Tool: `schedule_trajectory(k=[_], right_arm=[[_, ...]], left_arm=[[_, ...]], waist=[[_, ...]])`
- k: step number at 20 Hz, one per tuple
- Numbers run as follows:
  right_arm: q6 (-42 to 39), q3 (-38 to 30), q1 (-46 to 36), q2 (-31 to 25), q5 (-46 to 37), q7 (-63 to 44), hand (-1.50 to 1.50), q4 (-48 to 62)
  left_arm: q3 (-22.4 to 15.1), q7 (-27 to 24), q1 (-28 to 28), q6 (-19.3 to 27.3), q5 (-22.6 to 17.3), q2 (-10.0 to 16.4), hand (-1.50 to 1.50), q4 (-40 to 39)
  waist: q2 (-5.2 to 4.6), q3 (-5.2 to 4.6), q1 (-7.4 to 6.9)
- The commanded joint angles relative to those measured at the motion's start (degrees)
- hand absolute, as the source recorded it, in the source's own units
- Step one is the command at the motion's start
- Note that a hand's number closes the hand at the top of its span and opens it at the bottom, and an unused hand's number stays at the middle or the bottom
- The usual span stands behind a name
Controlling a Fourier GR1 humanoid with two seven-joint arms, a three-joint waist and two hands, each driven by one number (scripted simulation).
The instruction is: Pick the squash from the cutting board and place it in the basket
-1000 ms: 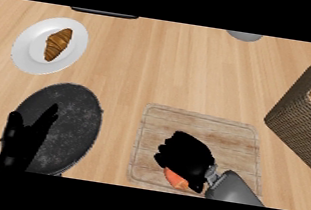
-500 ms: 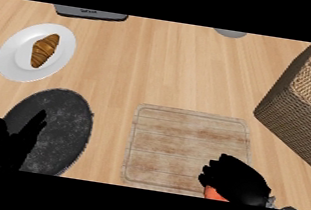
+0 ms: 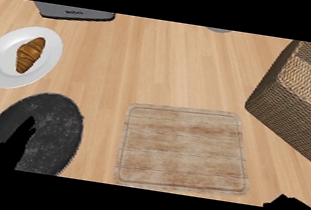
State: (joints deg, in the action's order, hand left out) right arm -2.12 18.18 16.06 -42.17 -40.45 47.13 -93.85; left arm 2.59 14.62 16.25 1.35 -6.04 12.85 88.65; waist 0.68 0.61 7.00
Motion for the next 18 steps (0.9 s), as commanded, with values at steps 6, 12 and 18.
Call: schedule_trajectory(k=[6, 12, 18], right_arm=[[-15.81, -21.74, 6.43, -8.87, 37.38, 10.92, 1.50, -3.09], [-26.39, -39.36, 5.35, -20.15, 58.70, 2.89, 1.50, 1.22], [-37.54, -50.27, 4.16, -30.61, 73.65, -6.88, 1.50, 11.02]], left_arm=[[0.85, 0.62, 0.04, -0.33, 0.21, 1.13, 0.00, -1.26], [-0.96, 1.09, -0.62, -0.99, 0.71, 0.18, 0.00, -1.55], [-2.58, 2.85, -5.89, -1.74, 1.24, -0.67, 0.00, -3.56]], waist=[[-0.36, -0.88, -0.57], [-0.42, -0.91, -3.20], [-0.64, -0.73, -5.18]])
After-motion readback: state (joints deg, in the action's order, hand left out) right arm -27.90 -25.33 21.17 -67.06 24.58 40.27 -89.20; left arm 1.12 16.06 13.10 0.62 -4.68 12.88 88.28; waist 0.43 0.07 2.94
